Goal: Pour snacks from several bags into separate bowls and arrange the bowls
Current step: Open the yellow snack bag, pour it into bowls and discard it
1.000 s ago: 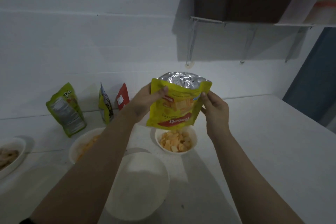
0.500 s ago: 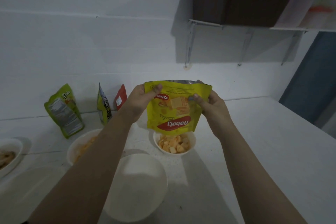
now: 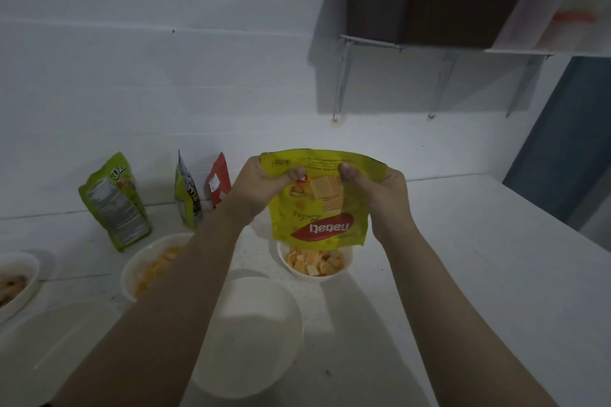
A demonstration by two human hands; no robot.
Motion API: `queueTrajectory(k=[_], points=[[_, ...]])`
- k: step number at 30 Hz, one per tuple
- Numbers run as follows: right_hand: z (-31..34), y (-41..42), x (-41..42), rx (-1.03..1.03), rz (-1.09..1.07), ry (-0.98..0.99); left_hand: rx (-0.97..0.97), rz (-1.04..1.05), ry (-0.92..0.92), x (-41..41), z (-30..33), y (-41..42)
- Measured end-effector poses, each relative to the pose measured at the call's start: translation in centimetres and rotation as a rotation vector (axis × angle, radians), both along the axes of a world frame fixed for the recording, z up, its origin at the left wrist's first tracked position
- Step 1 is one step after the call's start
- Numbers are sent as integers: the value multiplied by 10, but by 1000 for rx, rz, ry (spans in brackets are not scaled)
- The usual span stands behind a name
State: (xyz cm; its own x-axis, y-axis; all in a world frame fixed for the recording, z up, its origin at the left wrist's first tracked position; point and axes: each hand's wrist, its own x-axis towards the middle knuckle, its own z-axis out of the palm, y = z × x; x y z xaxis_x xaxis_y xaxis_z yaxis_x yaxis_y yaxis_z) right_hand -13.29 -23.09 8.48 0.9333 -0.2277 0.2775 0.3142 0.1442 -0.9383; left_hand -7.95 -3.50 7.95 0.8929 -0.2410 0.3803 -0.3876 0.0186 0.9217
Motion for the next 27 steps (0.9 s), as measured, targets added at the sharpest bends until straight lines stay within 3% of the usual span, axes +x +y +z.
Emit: queueTrajectory(k=[6,27], points=[[5,1,-3,-44,-45,-33,33,7,26,2,-26,1],[13,2,-16,89,-93,-54,138,-90,208,0,-63,12]])
